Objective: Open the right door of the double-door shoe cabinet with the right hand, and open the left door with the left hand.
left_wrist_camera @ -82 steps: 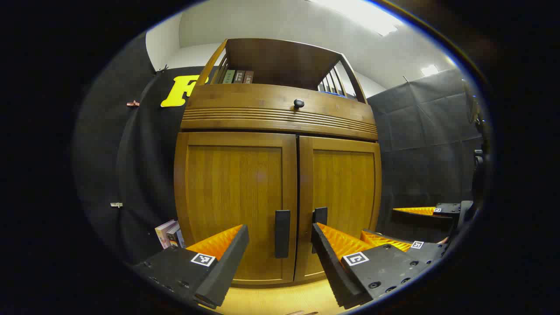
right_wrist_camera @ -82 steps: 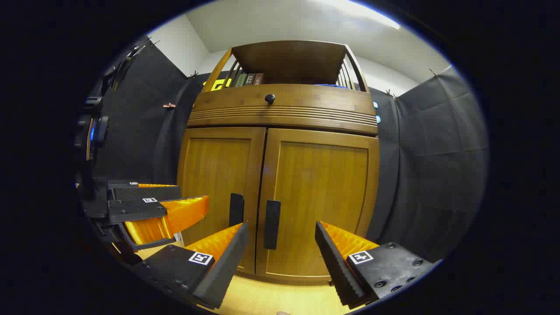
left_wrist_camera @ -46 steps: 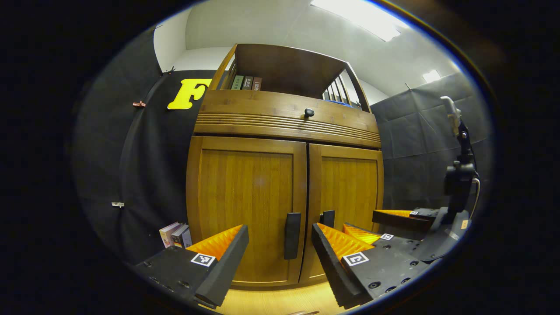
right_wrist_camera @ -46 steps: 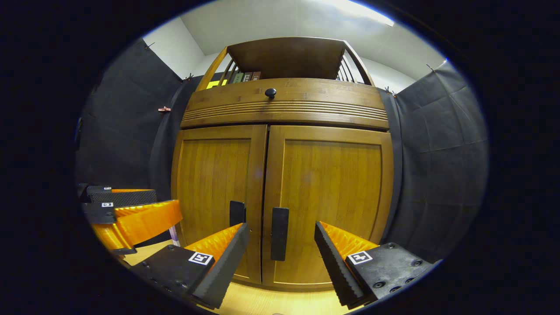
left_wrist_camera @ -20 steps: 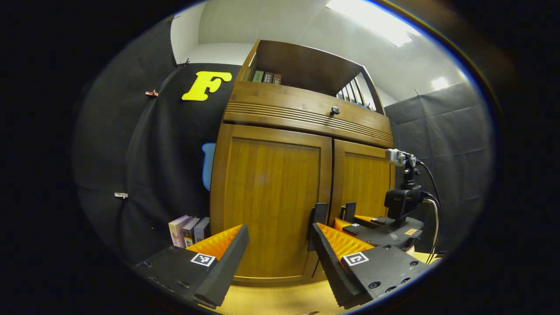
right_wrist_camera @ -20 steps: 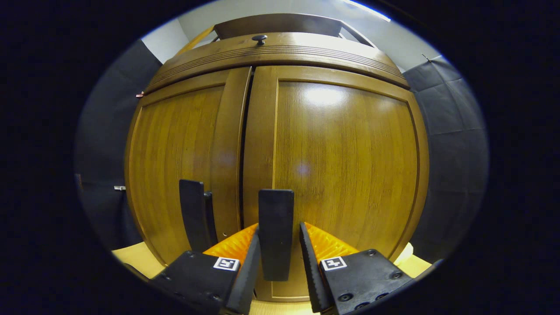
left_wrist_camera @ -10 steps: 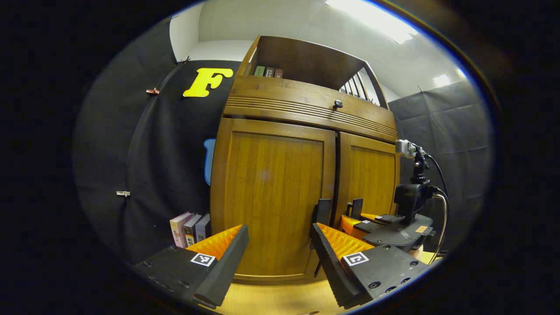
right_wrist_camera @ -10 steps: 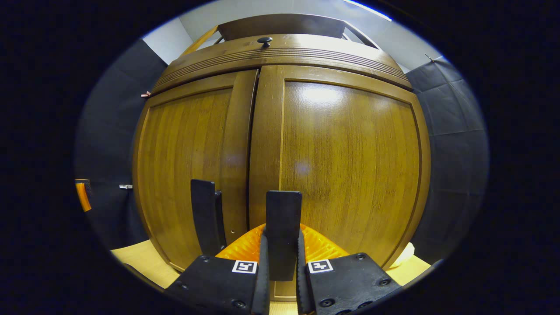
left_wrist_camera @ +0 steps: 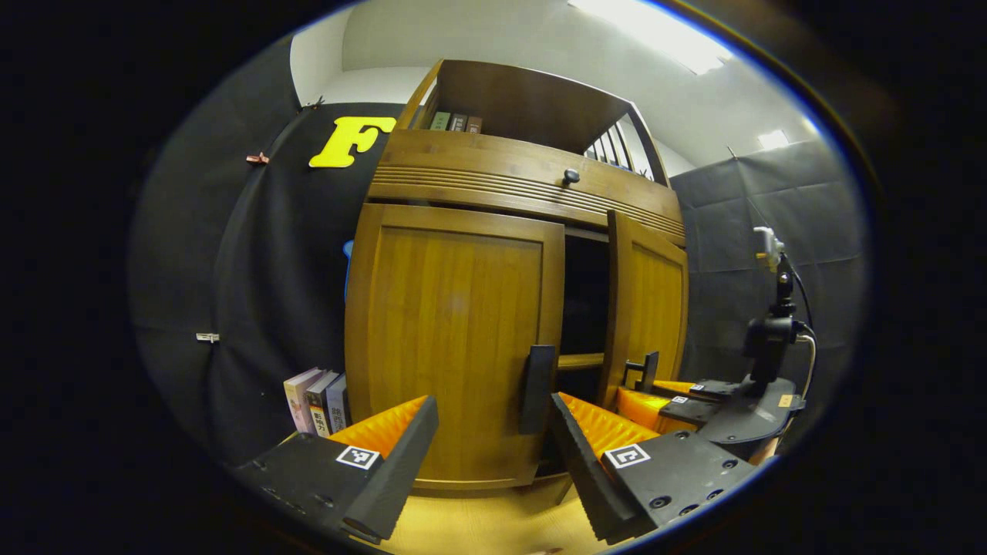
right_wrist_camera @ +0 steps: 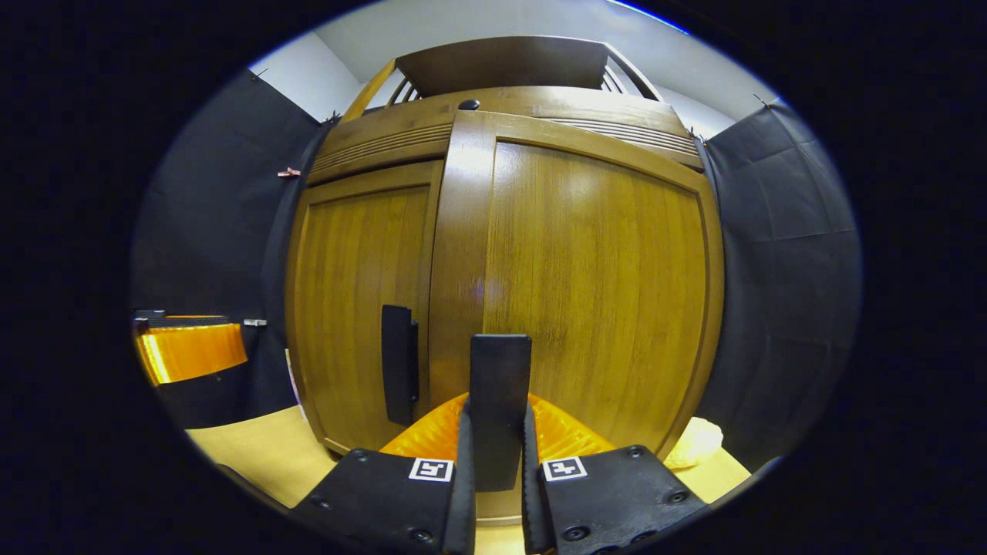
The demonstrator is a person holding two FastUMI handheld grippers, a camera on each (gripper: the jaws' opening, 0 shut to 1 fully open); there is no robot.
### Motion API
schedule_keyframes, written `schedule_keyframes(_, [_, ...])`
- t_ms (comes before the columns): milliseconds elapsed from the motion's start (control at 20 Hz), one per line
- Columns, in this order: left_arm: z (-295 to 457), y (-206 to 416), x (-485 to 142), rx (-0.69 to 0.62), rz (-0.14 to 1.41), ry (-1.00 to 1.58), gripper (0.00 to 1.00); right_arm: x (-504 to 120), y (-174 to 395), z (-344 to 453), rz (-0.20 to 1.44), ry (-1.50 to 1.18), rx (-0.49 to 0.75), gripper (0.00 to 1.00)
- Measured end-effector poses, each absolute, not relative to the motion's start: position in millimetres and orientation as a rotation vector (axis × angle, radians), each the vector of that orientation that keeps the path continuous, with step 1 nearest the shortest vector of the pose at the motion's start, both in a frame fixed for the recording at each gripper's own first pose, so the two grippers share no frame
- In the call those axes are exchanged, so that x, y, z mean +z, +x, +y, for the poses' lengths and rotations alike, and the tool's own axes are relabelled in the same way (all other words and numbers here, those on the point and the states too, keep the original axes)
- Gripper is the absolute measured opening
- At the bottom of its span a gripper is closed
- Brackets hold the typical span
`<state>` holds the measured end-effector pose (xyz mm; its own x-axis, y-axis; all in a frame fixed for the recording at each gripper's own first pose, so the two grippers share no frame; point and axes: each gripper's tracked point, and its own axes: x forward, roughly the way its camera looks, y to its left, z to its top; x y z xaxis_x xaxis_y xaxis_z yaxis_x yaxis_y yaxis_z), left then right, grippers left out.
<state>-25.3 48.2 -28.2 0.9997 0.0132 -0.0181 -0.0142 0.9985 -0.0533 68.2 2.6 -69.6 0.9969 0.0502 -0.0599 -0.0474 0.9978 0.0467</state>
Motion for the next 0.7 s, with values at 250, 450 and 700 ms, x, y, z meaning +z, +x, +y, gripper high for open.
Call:
schedule_keyframes(250, [31.6, -27.5, -27.9, 0.016, 0.003, -0.047, 0.9, -64.1, 29.7, -16.3, 0.053, 0.052, 0.058, 0.24])
schedule_keyframes(450, [14.7, -22.3, -27.8, -0.01, -0.003, -0.051, 0.9, -60.1, 6.4, -35.2, 0.047, 0.048, 0.051, 0.27])
schedule_keyframes(700, [0.9, -15.4, -25.7, -0.021, -0.017, -0.018, 0.9, -55.5, -23.4, -58.6, 0.045, 0.053, 0.018, 0.27])
